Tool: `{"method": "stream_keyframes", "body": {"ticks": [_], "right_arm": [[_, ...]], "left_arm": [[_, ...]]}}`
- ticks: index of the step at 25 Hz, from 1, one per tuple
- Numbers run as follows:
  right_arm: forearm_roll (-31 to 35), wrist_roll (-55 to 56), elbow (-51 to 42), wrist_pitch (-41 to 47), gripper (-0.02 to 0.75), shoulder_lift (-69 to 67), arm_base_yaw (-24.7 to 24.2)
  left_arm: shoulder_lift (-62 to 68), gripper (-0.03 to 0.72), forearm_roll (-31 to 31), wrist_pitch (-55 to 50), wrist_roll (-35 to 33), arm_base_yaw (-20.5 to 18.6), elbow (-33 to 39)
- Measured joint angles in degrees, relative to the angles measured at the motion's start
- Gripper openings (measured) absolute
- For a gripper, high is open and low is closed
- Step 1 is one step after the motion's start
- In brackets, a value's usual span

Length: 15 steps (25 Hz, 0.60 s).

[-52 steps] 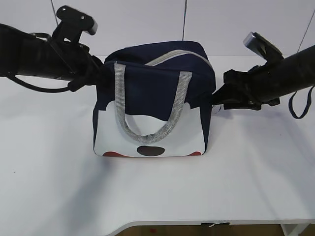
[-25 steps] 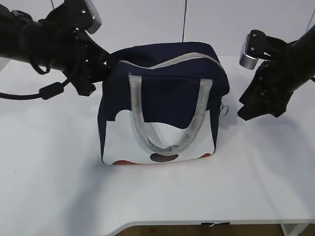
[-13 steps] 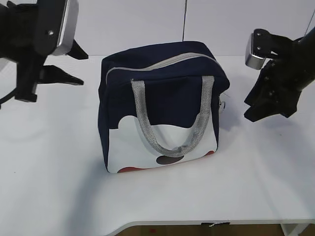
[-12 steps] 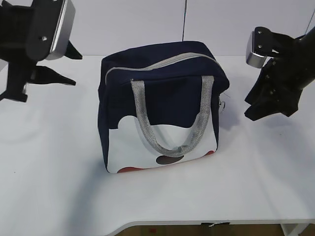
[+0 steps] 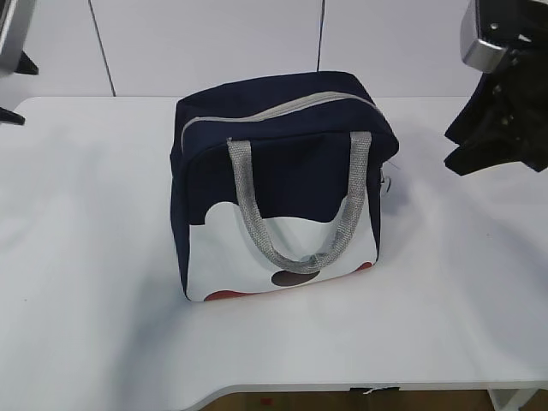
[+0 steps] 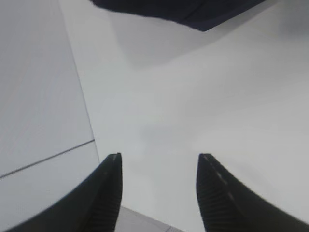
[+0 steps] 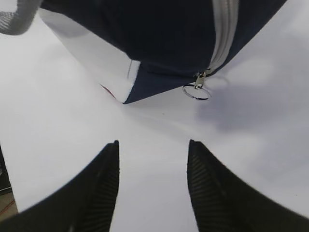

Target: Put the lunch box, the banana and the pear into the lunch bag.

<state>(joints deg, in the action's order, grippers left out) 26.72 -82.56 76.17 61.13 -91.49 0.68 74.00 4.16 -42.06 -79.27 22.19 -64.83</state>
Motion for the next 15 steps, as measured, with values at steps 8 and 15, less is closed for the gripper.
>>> {"method": "stream_keyframes", "body": {"ticks": [8,15], "right_arm": [[-0.22,5.49,0.0,1.62,0.377,7.38,0.0],[-0.22,12.31,0.0,2.84,0.377,14.46,0.0]], "left_arm": [[-8.36,0.326,3.19,-1.56,21.8,0.0,0.0],[-15.17,0.266,3.19,-2.57,37.51,0.0,0.0]]}}
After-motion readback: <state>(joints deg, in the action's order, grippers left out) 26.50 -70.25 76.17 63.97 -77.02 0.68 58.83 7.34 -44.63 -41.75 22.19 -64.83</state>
